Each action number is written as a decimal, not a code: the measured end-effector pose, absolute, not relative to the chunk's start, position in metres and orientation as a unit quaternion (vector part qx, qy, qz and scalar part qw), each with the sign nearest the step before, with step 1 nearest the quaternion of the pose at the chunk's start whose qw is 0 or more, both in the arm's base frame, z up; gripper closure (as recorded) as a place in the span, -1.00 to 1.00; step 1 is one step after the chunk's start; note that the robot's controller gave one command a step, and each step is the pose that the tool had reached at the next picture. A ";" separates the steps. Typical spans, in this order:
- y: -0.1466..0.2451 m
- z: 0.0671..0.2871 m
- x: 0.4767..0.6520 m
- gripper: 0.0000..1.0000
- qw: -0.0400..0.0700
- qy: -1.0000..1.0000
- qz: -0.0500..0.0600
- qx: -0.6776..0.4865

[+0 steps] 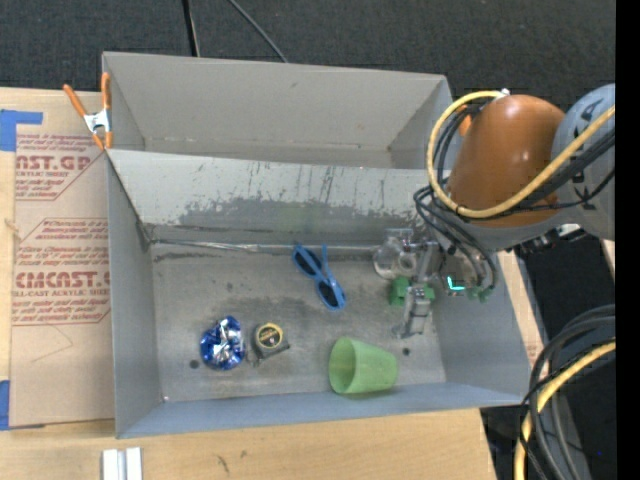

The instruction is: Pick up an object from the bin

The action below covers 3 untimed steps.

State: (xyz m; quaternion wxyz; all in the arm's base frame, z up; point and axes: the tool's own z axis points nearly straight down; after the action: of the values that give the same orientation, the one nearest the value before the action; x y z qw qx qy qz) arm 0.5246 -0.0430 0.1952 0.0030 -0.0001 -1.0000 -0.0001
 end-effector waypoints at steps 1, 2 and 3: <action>-0.039 0.077 0.492 -1.00 0.005 -0.974 0.003 0.226; -0.043 0.079 0.521 -1.00 0.000 -0.959 0.003 0.285; 0.015 0.074 0.485 -1.00 0.000 -0.931 0.002 0.365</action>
Offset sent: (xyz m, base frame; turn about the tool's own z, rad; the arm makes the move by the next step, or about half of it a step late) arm -0.0328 0.0075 -0.1219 -0.4547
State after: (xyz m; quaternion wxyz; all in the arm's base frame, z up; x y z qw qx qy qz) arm 0.4853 0.0150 0.0742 -0.0001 0.3647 -0.9311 0.0023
